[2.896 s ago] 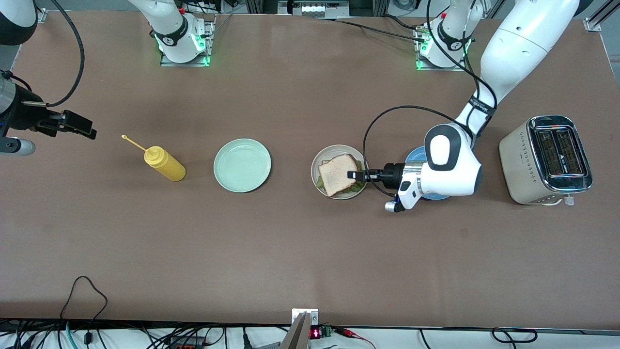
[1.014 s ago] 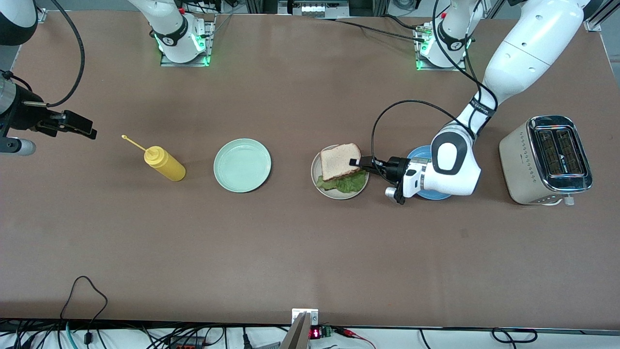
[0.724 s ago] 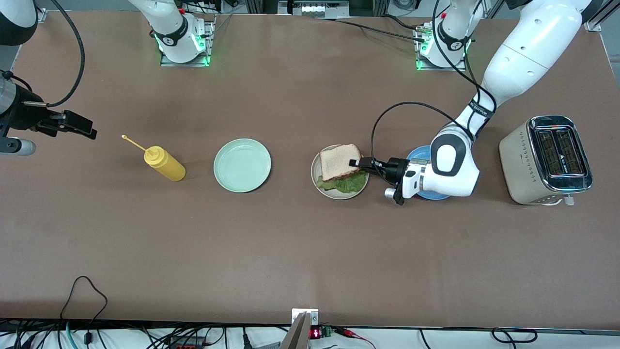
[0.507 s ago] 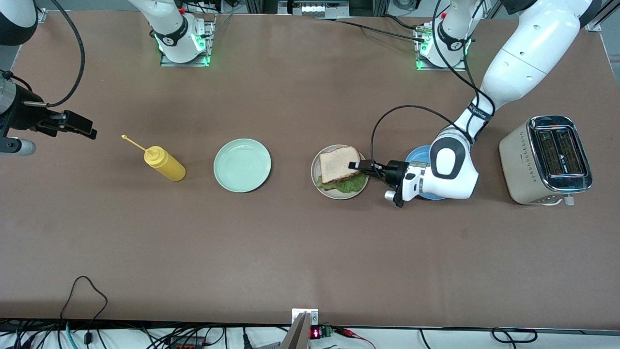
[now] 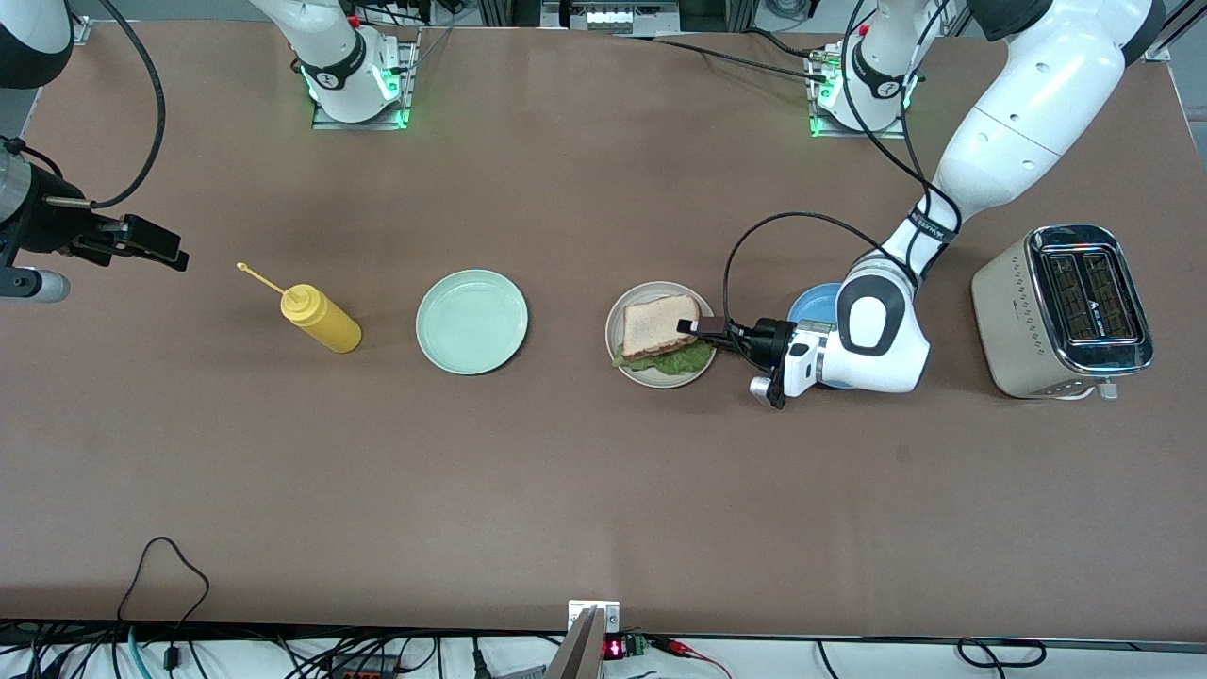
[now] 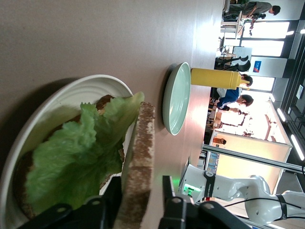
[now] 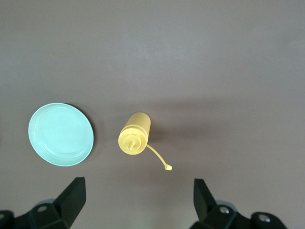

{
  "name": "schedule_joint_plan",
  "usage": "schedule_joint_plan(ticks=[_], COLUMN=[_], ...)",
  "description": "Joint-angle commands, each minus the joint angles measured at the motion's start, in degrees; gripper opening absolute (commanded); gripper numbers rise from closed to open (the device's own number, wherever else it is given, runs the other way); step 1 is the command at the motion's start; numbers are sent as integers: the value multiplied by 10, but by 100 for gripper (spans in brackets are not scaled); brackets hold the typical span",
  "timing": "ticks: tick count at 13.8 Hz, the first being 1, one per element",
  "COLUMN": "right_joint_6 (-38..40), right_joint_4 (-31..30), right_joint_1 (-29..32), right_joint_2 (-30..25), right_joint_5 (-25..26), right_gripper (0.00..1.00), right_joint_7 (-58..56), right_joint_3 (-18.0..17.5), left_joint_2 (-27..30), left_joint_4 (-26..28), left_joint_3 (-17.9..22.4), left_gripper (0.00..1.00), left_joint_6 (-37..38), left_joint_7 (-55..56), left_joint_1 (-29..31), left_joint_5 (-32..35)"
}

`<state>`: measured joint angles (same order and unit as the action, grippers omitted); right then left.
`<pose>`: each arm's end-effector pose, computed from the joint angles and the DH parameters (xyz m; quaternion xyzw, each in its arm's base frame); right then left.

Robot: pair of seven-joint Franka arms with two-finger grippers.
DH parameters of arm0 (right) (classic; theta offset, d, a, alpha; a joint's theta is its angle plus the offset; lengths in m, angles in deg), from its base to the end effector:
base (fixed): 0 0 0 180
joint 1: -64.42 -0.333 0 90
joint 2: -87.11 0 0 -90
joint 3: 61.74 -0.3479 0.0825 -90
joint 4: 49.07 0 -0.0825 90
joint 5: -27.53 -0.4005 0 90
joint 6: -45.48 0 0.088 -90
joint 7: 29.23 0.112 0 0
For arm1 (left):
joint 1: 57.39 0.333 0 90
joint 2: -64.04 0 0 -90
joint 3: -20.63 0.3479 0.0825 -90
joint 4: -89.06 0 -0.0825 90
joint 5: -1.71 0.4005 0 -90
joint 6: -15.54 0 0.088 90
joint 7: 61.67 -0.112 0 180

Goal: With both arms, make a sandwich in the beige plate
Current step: 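Lower the bread slice onto the lettuce with the left gripper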

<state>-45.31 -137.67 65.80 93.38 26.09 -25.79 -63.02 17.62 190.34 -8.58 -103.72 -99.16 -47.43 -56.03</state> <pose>0.6059 0.0010 0.6001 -0.9988 0.0315 0.0360 0.0127 0.6191 -0.2368 0.1648 0.8238 -0.0632 -0.1181 0.5508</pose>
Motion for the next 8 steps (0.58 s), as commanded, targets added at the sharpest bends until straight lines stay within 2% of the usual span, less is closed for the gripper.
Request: schedule_joint_plan(ticks=[1,8], right_joint_6=[1,1], right_joint_4=[-11,-11], right_joint_1=[3,4], right_joint_2=[-11,-11], right_joint_5=[-7,-7], right_gripper=[100,100], right_joint_7=[-2,-2], right_joint_3=[-2,-2], left_joint_2=[-5,-4], left_joint_4=[-8,-8], left_joint_3=[1,10], left_gripper=[100,100], left_joint_6=[7,17], left_joint_7=[-29,-58], left_joint_1=[2,34], left_joint_5=[-12,-11])
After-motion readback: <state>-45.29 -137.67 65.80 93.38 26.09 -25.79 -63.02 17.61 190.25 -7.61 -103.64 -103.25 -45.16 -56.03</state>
